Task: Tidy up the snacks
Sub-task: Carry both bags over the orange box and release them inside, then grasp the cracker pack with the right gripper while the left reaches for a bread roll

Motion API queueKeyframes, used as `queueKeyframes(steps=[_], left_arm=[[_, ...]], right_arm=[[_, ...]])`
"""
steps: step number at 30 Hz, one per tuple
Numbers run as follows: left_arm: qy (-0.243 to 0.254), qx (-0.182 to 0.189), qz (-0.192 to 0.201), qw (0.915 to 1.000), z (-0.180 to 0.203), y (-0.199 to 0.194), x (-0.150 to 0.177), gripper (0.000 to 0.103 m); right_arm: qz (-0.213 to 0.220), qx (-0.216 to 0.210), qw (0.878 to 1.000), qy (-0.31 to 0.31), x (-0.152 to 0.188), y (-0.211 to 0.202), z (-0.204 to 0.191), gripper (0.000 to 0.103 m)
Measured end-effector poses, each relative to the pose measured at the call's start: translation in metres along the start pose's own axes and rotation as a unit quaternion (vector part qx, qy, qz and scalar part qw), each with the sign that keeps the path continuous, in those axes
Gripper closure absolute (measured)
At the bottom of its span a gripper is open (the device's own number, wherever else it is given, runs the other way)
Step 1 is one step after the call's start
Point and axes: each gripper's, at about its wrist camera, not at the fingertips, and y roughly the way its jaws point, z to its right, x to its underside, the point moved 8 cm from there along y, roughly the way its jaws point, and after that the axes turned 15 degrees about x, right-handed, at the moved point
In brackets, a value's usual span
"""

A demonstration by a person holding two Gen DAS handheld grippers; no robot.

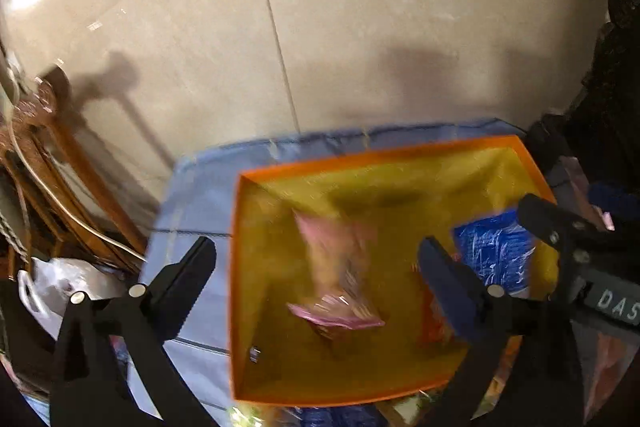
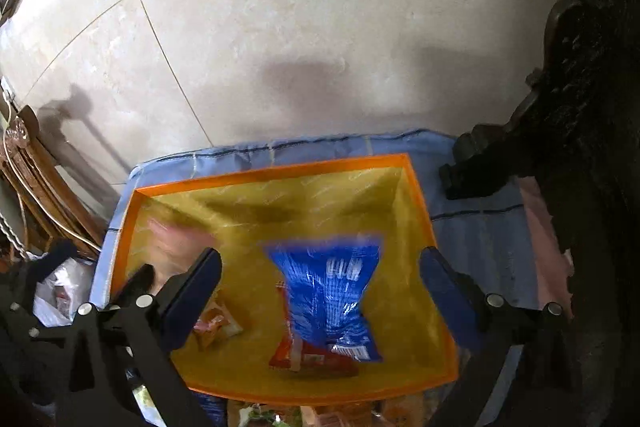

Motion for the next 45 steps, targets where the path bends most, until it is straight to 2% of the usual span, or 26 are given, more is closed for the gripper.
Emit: queueKeyframes(steps=[7, 14, 16, 18, 20, 23, 25, 27, 29, 31, 32, 34, 35, 38, 40, 44, 45], left_arm=[[-0.004, 0.008, -0.007, 0.9999, 0.0, 0.001, -0.002, 0.004], [-0.01, 0.005, -0.006, 0.9999, -0.004, -0.027, 0.019, 0.004], [-0.013, 0.015, -0.007, 0.9998, -0.007, -0.042, 0.037, 0.004], [-0.013, 0.012, -0.009, 0.9998, -0.013, -0.056, 0.066, 0.004], [-0.003, 0.015, -0.014, 0.9998, -0.016, -0.068, 0.099, 0.004], [0.017, 0.014, -0.027, 0.9994, -0.017, -0.087, 0.164, 0.004], [0.029, 0.015, -0.035, 0.9989, -0.015, -0.098, 0.212, 0.004], [0.029, 0.023, -0.049, 0.9981, -0.016, -0.107, 0.258, 0.004], [0.023, 0.024, -0.074, 0.9967, -0.021, -0.11, 0.295, 0.004], [0.004, 0.014, -0.108, 0.9941, -0.033, -0.111, 0.335, 0.004], [-0.009, 0.008, -0.124, 0.9922, -0.039, -0.111, 0.351, 0.004], [-0.025, 0.001, -0.14, 0.9899, -0.046, -0.113, 0.37, 0.004], [-0.028, -0.001, -0.14, 0.9898, -0.047, -0.114, 0.376, 0.004], [-0.03, -0.007, -0.136, 0.9902, -0.048, -0.121, 0.383, 0.004], [-0.019, -0.006, -0.126, 0.9919, -0.043, -0.126, 0.381, 0.004], [0.029, 0.018, -0.102, 0.9942, -0.012, -0.13, 0.368, 0.004], [0.04, 0.021, -0.101, 0.9938, -0.005, -0.129, 0.364, 0.004]], right_arm=[[0.01, -0.001, 1.0, 0.009, -0.004, -0.014, 0.004, 0.004], [0.009, -0.005, 1.0, 0.016, 0.008, -0.033, 0.007, 0.004], [0.003, -0.007, 1.0, 0.024, 0.027, -0.044, 0.013, 0.004], [-0.016, -0.005, 0.999, 0.034, 0.061, -0.052, 0.027, 0.004], [-0.044, 0.006, 0.998, 0.037, 0.115, -0.06, 0.043, 0.004], [-0.079, 0.013, 0.997, -0.002, 0.193, -0.069, 0.049, 0.004], [-0.092, -0.006, 0.995, -0.036, 0.242, -0.077, 0.043, 0.004], [-0.103, -0.047, 0.992, -0.047, 0.28, -0.083, 0.031, 0.004], [-0.104, -0.066, 0.991, -0.054, 0.297, -0.082, 0.021, 0.004], [-0.101, -0.046, 0.992, -0.068, 0.307, -0.075, 0.016, 0.004], [-0.106, -0.053, 0.99, -0.073, 0.311, -0.075, 0.01, 0.004], [-0.105, -0.086, 0.987, -0.091, 0.318, -0.082, -0.008, 0.004], [-0.097, -0.084, 0.985, -0.113, 0.323, -0.084, -0.017, 0.004], [-0.087, -0.028, 0.983, -0.16, 0.336, -0.068, -0.028, 0.004], [-0.093, -0.014, 0.982, -0.163, 0.341, -0.052, -0.027, 0.011], [-0.05, 0.008, 0.976, -0.213, 0.349, -0.045, -0.028, 0.009], [-0.05, 0.018, 0.973, -0.227, 0.353, -0.048, -0.029, 0.016]])
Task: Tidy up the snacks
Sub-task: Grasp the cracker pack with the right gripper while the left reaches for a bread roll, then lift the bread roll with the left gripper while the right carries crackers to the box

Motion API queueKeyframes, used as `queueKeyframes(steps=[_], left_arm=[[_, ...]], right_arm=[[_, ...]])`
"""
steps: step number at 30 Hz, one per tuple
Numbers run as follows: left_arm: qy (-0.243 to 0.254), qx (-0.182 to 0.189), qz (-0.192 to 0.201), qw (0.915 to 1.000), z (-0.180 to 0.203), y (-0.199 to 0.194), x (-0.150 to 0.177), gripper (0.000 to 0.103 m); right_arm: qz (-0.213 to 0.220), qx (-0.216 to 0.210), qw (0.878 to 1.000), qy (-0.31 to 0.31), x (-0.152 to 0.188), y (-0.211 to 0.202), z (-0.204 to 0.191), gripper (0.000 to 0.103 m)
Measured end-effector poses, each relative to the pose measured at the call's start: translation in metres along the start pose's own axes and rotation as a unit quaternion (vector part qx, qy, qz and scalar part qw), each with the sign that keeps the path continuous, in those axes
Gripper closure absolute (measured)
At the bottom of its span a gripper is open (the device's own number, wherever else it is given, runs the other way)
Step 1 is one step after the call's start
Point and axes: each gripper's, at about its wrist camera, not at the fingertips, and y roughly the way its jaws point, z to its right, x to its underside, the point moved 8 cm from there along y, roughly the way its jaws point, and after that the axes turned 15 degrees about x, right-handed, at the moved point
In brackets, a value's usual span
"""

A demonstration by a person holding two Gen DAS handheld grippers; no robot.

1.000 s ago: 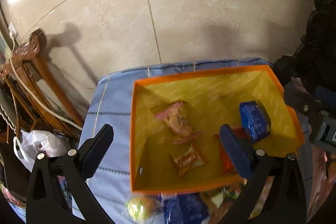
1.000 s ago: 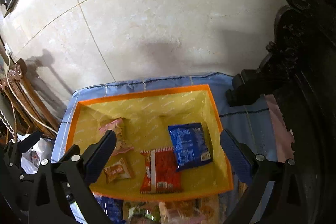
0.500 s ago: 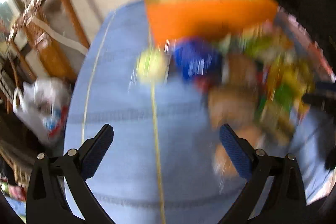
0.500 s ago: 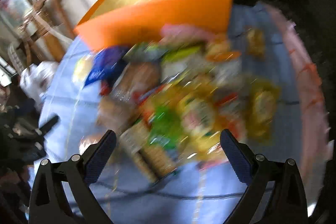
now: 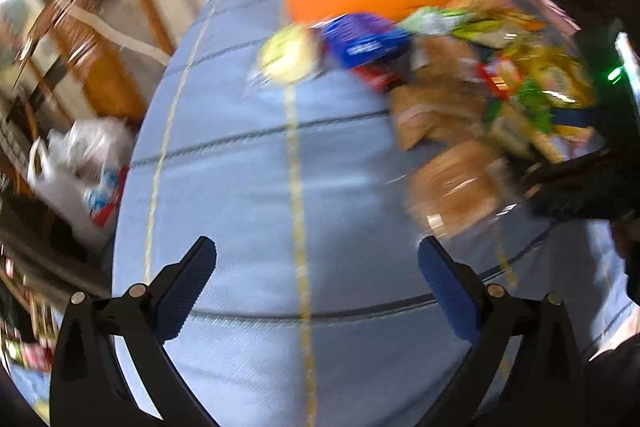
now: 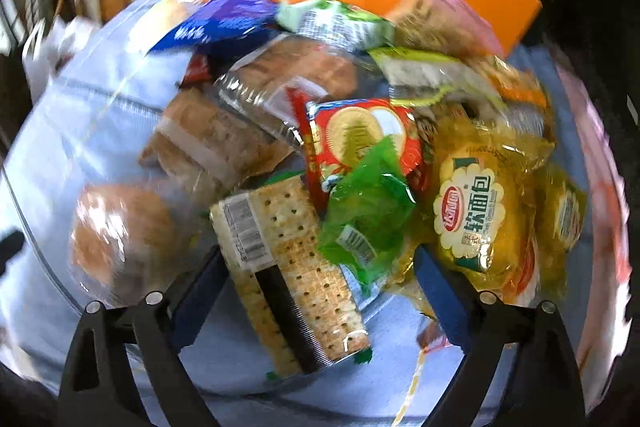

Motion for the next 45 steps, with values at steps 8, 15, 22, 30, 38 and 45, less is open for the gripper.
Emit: queueKeyframes(steps=[8, 15, 22, 30, 38, 45], left_arm=[[0.124, 0.01, 0.002, 0.9922, 0.061, 0.026, -0.026, 0.004], [0.179, 0.043, -0.004, 0.9829, 0.087, 0.045, -0.034, 0.004], [0.097, 0.178, -0.01, 0.9793, 0.092, 0.058, -0.021, 0.033], [0.133, 0.126, -0.003, 0.9831, 0.094, 0.056, -0.018, 0.004], [0.131, 0.195, 0.002, 0.9719, 0.111, 0.058, -0.024, 0.04], [0.096, 0.226, -0.01, 0.9694, 0.113, 0.045, -0.029, 0.054]], right_arm=[[-0.066, -0.086, 0.991, 0.082, 0.035, -0.02, 0.011, 0.055], [-0.042, -0.095, 0.985, 0.14, 0.045, -0.062, 0.052, 0.055], [-0.014, -0.096, 0.982, 0.16, 0.031, -0.092, 0.08, 0.055], [0.015, -0.082, 0.98, 0.182, 0.016, -0.108, 0.098, 0.055], [0.011, -0.087, 0.976, 0.198, 0.018, -0.109, 0.101, 0.055], [0.038, -0.091, 0.979, 0.181, 0.002, -0.132, 0.095, 0.055]])
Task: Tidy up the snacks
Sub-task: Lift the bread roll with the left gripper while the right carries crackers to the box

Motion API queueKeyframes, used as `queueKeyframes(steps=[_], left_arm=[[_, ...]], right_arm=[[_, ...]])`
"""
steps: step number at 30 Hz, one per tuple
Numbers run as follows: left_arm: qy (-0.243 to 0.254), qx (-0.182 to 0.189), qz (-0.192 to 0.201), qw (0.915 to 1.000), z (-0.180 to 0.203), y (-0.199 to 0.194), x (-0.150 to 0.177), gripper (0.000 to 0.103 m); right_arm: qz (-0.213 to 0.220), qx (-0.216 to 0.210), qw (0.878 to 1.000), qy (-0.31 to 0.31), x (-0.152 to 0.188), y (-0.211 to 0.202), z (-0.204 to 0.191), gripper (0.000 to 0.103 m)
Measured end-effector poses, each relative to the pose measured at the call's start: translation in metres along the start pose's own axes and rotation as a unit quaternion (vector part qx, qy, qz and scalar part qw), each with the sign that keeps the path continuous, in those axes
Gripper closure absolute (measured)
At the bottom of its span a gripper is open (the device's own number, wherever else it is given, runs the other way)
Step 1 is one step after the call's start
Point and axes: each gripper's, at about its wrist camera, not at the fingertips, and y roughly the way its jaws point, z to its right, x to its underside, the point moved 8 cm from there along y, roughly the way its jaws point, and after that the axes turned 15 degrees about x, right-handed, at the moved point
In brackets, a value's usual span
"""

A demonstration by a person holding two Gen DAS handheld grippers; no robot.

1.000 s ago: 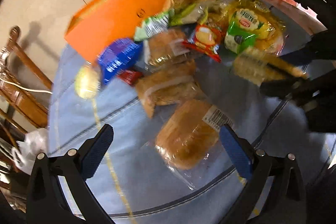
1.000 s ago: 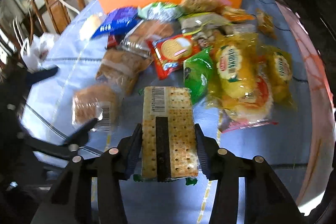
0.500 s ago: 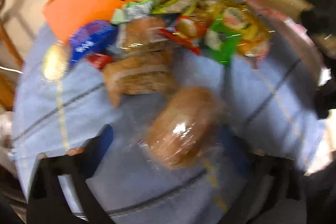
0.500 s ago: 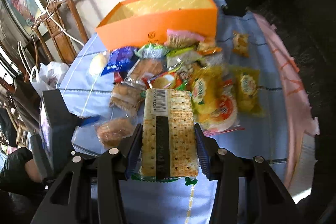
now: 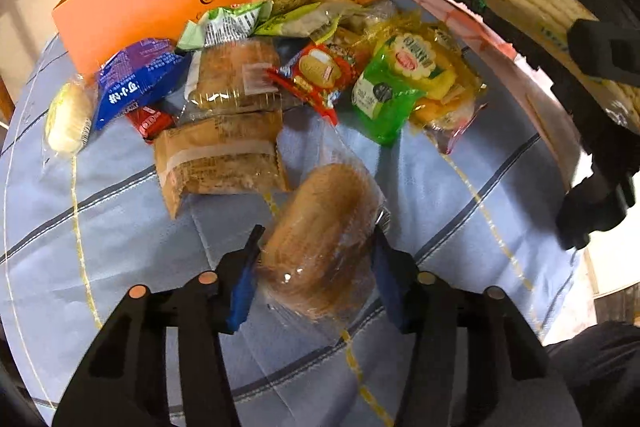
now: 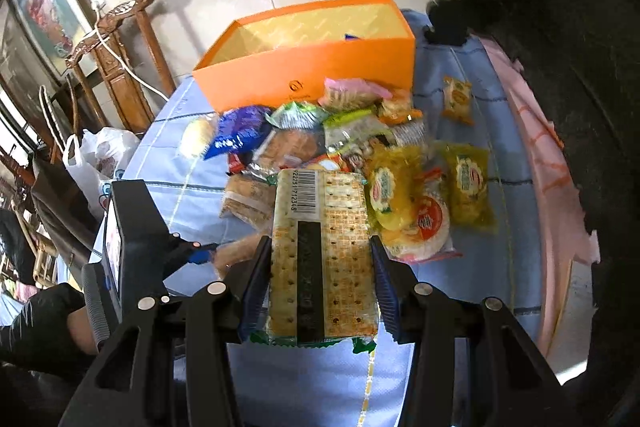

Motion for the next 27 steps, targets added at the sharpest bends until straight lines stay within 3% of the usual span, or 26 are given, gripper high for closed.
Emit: queueKeyframes(steps=[5, 8, 11, 13, 16, 20, 27], left_arm=[[-0.013, 0.019, 0.021, 0.9995, 0.004, -0.023, -0.02, 0.056], [-0.025, 0.009, 0.031, 0.9992, -0.002, -0.042, -0.039, 0.056], [-0.034, -0.04, 0.052, 0.9972, -0.015, -0.071, -0.062, 0.056], [-0.067, -0.111, 0.069, 0.9891, -0.035, -0.096, -0.082, 0.056], [-0.106, -0.161, 0.111, 0.975, -0.06, -0.13, -0.117, 0.056], [-0.102, -0.186, 0.14, 0.9672, -0.078, -0.158, -0.164, 0.056], [-0.105, -0.209, 0.133, 0.9631, -0.132, -0.151, -0.251, 0.056]], right_arm=[[0.018, 0.001, 1.0, -0.008, -0.015, -0.013, -0.006, 0.055], [0.03, 0.0, 1.0, 0.004, -0.033, -0.015, -0.006, 0.055], [0.043, 0.001, 0.999, 0.006, -0.059, -0.019, -0.009, 0.055], [0.055, 0.003, 0.998, 0.01, -0.079, -0.022, -0.008, 0.055], [0.075, -0.002, 0.997, 0.022, -0.119, -0.024, -0.005, 0.055], [0.101, -0.002, 0.995, 0.021, -0.187, -0.016, -0.006, 0.055], [0.075, 0.001, 0.997, 0.019, -0.28, 0.045, -0.009, 0.055]])
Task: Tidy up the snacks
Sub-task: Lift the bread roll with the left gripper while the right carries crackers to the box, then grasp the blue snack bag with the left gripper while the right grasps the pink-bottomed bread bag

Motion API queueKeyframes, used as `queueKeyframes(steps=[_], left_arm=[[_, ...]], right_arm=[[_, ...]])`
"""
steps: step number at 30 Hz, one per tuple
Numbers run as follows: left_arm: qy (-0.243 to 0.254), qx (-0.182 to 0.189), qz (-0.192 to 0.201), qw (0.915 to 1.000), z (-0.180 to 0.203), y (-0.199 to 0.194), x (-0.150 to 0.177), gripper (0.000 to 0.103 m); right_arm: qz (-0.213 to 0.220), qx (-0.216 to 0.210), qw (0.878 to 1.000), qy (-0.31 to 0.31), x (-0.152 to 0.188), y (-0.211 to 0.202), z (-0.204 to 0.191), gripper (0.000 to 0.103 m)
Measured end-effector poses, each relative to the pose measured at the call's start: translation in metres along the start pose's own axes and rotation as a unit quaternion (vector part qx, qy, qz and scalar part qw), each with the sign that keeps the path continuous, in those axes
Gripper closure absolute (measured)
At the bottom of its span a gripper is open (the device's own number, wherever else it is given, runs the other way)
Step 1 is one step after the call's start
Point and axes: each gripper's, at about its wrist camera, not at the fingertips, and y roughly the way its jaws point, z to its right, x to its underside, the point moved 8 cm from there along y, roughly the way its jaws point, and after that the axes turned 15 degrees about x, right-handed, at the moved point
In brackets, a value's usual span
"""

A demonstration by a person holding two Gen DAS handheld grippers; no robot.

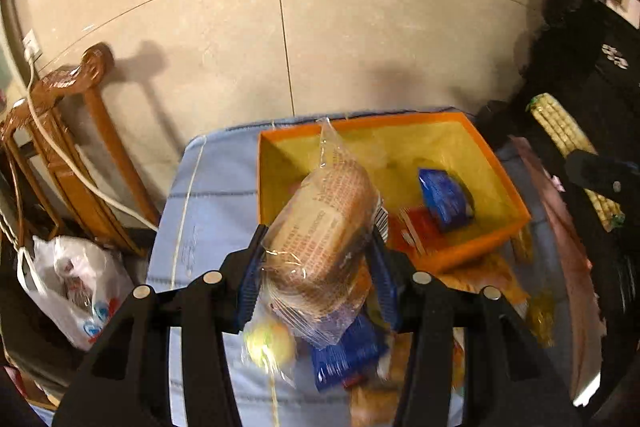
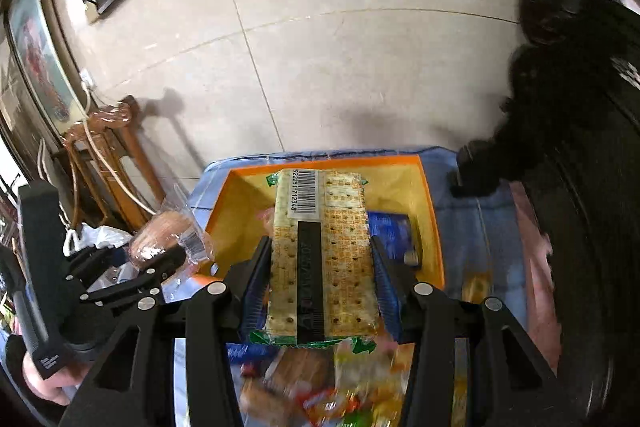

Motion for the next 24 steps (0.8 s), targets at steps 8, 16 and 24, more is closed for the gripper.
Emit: queueKeyframes(steps=[8, 16, 24], left_arm=[[0.001, 0.005, -0.017, 0.9998, -0.005, 0.054, -0.033, 0.056], [0.021, -0.004, -0.002, 0.9998, -0.011, 0.066, -0.023, 0.004], [0.039, -0.043, -0.052, 0.9969, -0.041, 0.057, 0.055, 0.004]], right_arm=[[-0.033, 0.011, 0.999, -0.012, -0.014, 0.064, -0.006, 0.055], [-0.031, 0.038, 0.998, -0.027, 0.006, 0.064, 0.014, 0.004], [-0.061, 0.028, 0.982, -0.178, 0.119, 0.077, 0.01, 0.004]])
